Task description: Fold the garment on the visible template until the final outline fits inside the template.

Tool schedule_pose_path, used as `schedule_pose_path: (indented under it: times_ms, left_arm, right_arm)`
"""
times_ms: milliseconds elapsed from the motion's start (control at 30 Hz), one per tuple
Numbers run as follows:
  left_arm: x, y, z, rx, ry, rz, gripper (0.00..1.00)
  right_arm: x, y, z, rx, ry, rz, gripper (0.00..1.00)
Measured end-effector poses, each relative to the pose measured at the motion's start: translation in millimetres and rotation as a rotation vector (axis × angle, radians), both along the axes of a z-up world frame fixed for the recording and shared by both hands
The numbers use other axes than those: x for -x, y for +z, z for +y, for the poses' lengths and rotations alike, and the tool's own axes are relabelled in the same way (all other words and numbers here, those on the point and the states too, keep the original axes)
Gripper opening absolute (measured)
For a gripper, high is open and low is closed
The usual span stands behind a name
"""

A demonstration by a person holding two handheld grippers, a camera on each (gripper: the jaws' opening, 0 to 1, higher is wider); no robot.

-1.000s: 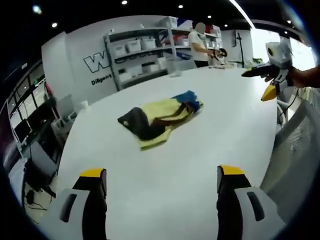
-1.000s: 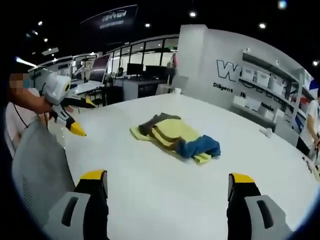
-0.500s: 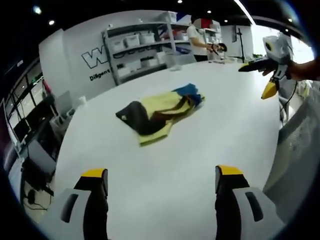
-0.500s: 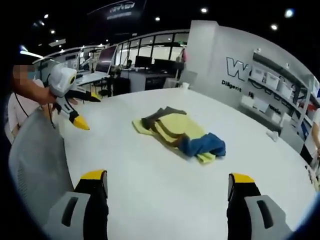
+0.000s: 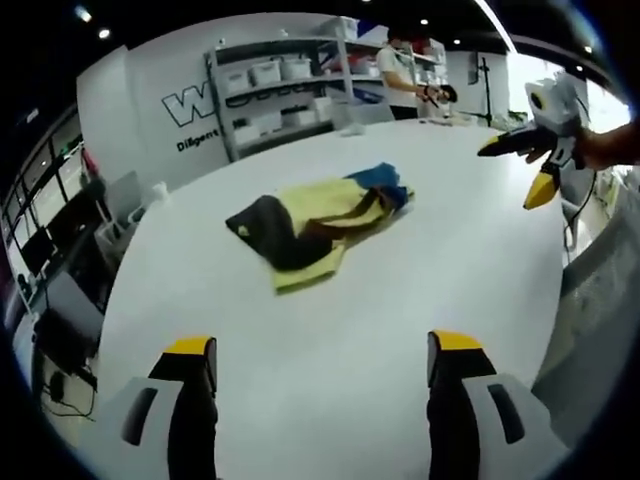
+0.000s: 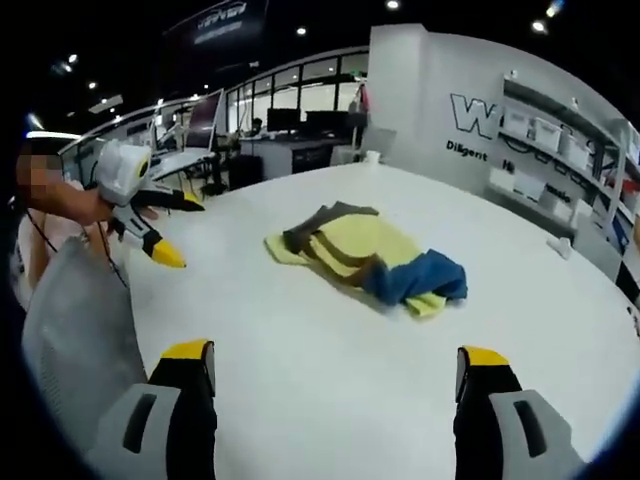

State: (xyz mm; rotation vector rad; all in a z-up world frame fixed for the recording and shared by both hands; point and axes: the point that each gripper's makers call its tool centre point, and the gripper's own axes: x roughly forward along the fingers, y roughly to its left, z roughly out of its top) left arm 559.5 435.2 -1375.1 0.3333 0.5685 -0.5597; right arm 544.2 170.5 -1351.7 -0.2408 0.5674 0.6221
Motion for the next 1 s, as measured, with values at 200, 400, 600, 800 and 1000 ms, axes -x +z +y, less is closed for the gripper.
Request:
schedule_pose_path:
  times_ms: [200, 400, 600, 800, 1000]
  left_arm:
    - [-0.5, -6.5, 3, -0.005, 0.01, 0.014, 0.83]
    - [-3.7, -14.6, 3, -0.01, 0.015, 0.025, 0.79]
    - [-8.0, -18.5, 1, -0.024, 0.013, 0.024, 0.74]
    - [-11.0, -26.8, -5, -0.058, -0.024, 0.03, 0.69]
    - [-15.1, -25.4, -9, -0.021, -0.018, 0.034, 0.68]
  right_arm:
    - [-3, -21.1, 5, 0.018, 0.04, 0.041, 0.99]
    - [-7, -31.4, 6, 0.007, 0.027, 0.061, 0.99]
    - [-12, -38.9, 8, -0.004, 0.007, 0.056, 0.99]
    - [-21, -43.2, 12, -0.024, -0.004, 0.034, 0.99]
    - [-32, -44.1, 12, -0.064, -0.015, 0.048, 0.99]
